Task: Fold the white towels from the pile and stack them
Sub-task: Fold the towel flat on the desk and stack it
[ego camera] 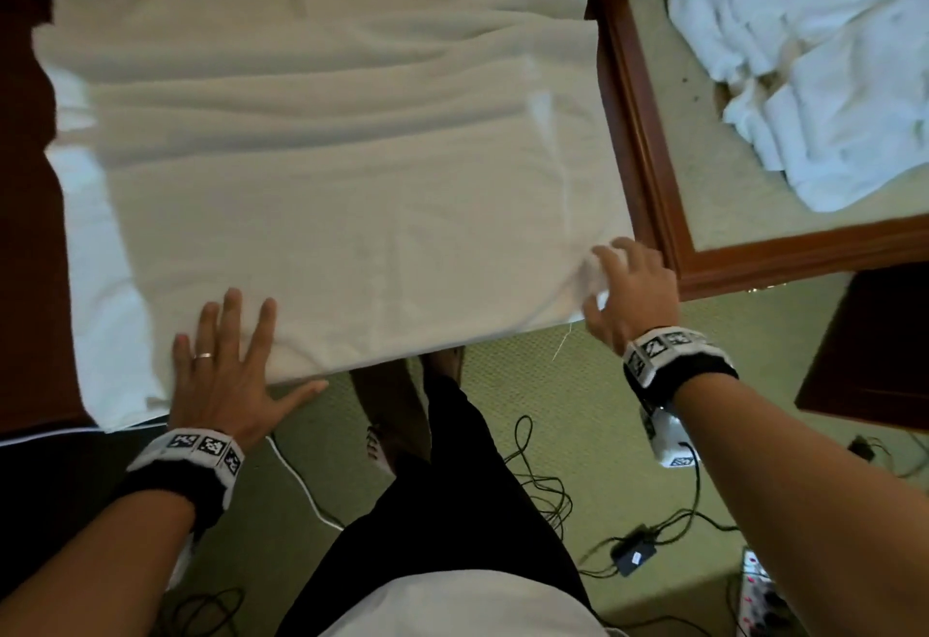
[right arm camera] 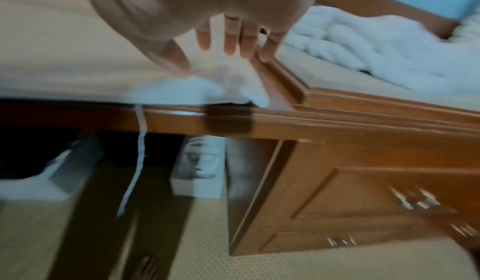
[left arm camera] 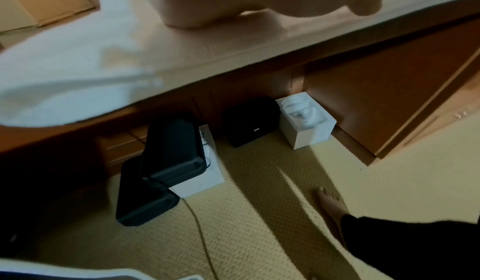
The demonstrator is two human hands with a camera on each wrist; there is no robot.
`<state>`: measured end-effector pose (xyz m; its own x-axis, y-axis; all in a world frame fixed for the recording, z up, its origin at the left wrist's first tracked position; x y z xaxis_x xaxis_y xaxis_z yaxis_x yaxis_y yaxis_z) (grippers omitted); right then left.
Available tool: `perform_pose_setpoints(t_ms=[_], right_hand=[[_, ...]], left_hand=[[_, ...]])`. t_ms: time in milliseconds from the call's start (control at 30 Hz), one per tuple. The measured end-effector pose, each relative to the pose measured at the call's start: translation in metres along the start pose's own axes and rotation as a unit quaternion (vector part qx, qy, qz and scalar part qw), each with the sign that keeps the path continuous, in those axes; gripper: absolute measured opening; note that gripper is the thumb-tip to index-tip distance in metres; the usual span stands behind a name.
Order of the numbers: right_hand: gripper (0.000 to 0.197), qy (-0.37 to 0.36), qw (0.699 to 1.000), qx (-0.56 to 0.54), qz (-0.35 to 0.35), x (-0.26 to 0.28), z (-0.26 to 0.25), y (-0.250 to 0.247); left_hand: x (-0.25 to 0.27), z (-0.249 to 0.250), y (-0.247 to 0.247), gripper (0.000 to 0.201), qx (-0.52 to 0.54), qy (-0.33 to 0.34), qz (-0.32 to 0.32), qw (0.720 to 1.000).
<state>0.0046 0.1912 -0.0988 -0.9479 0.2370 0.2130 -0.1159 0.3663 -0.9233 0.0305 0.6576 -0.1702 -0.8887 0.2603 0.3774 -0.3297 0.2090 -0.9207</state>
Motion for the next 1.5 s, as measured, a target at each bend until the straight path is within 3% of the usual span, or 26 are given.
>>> perform_pose_setpoints(t_ms=[100, 200, 333, 433, 533, 633, 700, 833, 900, 967, 1100, 1300, 1500], right_hand=[[0.103, -0.078, 0.987, 0.042, -0.136, 0.016, -0.031, 0.046], [0.115, -0.077, 0.982, 0.083, -0.150, 0.022, -0.035, 0.076], [0.095, -0.095, 0.991, 0.075, -0.057, 0.027, -0.039, 0.075], [0.077, -0.145, 0.986, 0.069, -0.033, 0.041, -0.037, 0.064], [0.043, -0.173, 0.982, 0.071, -0.001, 0.041, -0.035, 0.040], [0.035, -0.145, 0.987, 0.074, 0.004, 0.030, -0.041, 0.013], [0.026, -0.105, 0.987, 0.110, -0.058, 0.021, -0.050, 0.003], [0.025, 0.009, 0.955, 0.162, -0.249, 0.023, -0.047, 0.011], [0.030, 0.024, 0.944, 0.154, -0.289, 0.029, -0.043, 0.014], [0.033, 0.049, 0.945, 0.134, -0.294, 0.029, -0.036, 0.008], [0.035, 0.066, 0.954, 0.117, -0.269, 0.009, -0.041, -0.018], [0.026, 0.049, 0.986, 0.093, -0.128, -0.051, -0.067, -0.073], [0.021, 0.030, 0.992, 0.081, -0.095, -0.124, -0.089, -0.091]], left_hand=[[0.000, -0.003, 0.001, 0.133, -0.038, 0.026, 0.009, 0.999], [-0.001, -0.007, -0.004, 0.130, -0.059, 0.030, 0.034, 0.997], [0.011, -0.002, -0.004, 0.129, -0.084, 0.042, 0.034, 0.995], [0.029, -0.001, -0.003, 0.117, -0.086, 0.065, 0.031, 0.994], [0.040, -0.006, -0.022, 0.089, -0.085, 0.071, 0.071, 0.991], [0.042, -0.019, -0.051, 0.052, -0.096, 0.042, 0.094, 0.990], [0.040, -0.028, -0.068, 0.039, -0.102, 0.014, 0.060, 0.993], [0.041, -0.037, -0.067, 0.021, -0.112, -0.010, -0.131, 0.985], [0.046, -0.038, -0.059, 0.018, -0.074, 0.002, -0.209, 0.975], [0.048, -0.043, -0.058, 0.025, -0.021, -0.018, -0.234, 0.972], [0.033, -0.062, -0.084, 0.024, 0.035, -0.063, -0.189, 0.979], [-0.011, -0.091, -0.146, 0.028, 0.019, -0.133, -0.054, 0.989], [-0.069, -0.110, -0.181, 0.030, 0.039, -0.150, 0.003, 0.988]])
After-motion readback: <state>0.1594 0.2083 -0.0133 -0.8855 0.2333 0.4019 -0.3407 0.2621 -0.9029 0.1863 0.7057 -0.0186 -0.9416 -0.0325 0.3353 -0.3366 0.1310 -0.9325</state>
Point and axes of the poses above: each hand's wrist, its own x-axis away from the middle knuckle, its own y-axis out of the palm, z = x × y, the point moved 8 cm from there along -x, towards the middle knuckle, and after that the axes turned 14 degrees about -x, right-handed, at the moved point
